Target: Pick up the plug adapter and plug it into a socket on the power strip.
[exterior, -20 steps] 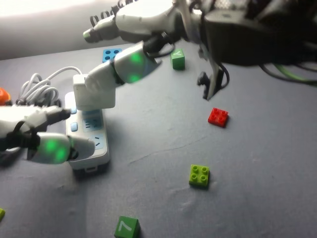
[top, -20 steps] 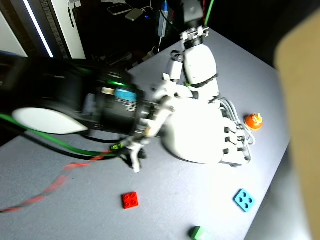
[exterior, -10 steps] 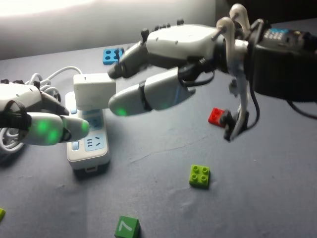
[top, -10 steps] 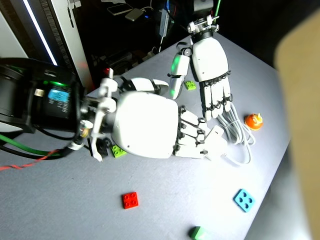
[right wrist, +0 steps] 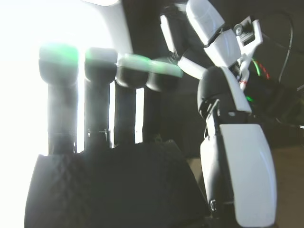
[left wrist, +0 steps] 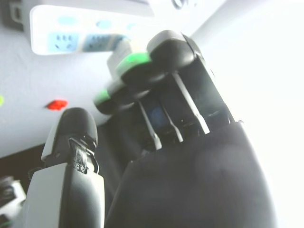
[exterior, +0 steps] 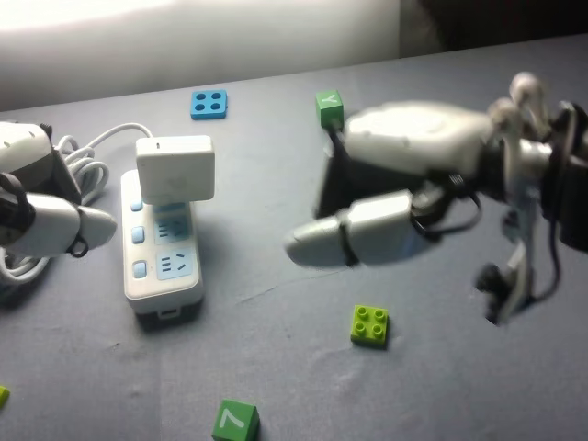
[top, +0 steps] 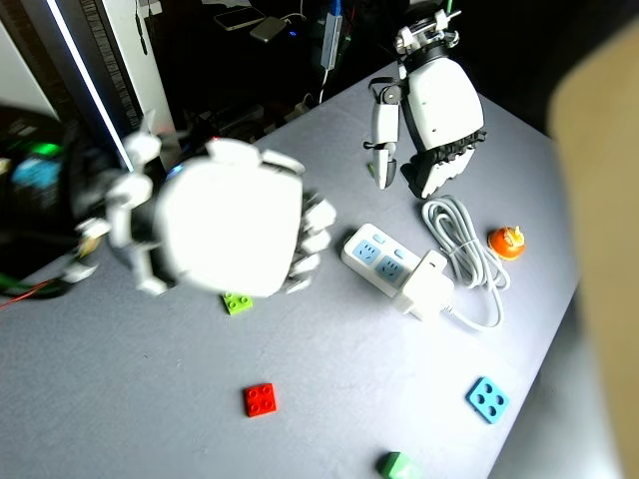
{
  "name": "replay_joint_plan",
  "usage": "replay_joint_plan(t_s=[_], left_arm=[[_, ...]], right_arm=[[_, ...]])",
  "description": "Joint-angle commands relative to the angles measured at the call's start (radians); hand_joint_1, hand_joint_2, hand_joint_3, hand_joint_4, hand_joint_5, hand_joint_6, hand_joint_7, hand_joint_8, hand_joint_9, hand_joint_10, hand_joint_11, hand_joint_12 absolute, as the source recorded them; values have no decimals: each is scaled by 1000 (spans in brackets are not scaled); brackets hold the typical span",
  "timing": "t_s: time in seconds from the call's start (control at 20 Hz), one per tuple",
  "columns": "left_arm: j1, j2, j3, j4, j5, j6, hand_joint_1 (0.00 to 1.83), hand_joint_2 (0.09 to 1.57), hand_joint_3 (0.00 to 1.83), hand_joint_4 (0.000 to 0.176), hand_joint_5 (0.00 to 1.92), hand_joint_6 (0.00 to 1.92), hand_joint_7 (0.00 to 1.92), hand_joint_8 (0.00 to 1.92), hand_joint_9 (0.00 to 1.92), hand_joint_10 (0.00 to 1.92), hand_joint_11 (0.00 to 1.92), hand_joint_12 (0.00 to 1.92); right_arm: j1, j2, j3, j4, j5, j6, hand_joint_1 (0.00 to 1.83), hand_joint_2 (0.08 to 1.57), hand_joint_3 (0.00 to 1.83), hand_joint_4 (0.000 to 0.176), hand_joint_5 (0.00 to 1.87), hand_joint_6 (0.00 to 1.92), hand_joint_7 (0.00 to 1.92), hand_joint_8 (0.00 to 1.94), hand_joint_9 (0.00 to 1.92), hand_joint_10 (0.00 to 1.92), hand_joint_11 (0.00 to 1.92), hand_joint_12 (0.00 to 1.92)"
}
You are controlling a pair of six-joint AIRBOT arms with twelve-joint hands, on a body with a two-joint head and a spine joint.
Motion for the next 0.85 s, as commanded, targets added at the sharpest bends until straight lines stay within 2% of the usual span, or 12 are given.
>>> replay_joint_plan(t_s=[0.0, 0.05, 0.15, 0.45, 0.65, 0.8], left_arm=[[-15, 18, 3, 31, -16, 0, 412, 1314, 0, 0, 1254, 1921, 1263, 1921, 1403, 1921, 1520, 1921], [-26, 19, 4, 32, -16, 4, 412, 1314, 0, 0, 1254, 1921, 1263, 1921, 1403, 1921, 1520, 1921], [-38, 17, 0, 32, -16, 9, 354, 1336, 4, 0, 1313, 1921, 1380, 1921, 1499, 1921, 1606, 1921], [-26, 27, -11, 31, 10, 33, 290, 1344, 3, 0, 1323, 1921, 1395, 1921, 1497, 1921, 1594, 1921], [-30, 26, -4, 31, 7, 39, 400, 1329, 0, 0, 1279, 1921, 1355, 1921, 1460, 1921, 1554, 1921], [-34, 27, -4, 31, 6, 41, 388, 1374, 9, 0, 1270, 1921, 1335, 1921, 1444, 1921, 1529, 1921]], right_arm=[[7, 4, -1, 2, 131, 7, 296, 1234, 10, 0, 1352, 1921, 1406, 1941, 1510, 1921, 1650, 1921], [-1, 5, 6, 2, 137, 6, 296, 1234, 10, 0, 1352, 1921, 1406, 1941, 1510, 1921, 1650, 1921], [-7, 5, 18, 2, 143, 6, 338, 1232, 4, 0, 1331, 1921, 1393, 1941, 1501, 1921, 1639, 1921], [-12, 5, 13, 2, 144, 5, 323, 1283, 10, 0, 1313, 1921, 1359, 1941, 1470, 1921, 1611, 1921], [-20, 5, 2, -42, 145, 5, 338, 1321, 12, 0, 1265, 1921, 1322, 1941, 1447, 1921, 1603, 1921], [-21, 6, -1, -44, 144, 6, 375, 1364, 12, 0, 1226, 1921, 1295, 1941, 1415, 1921, 1575, 1921]])
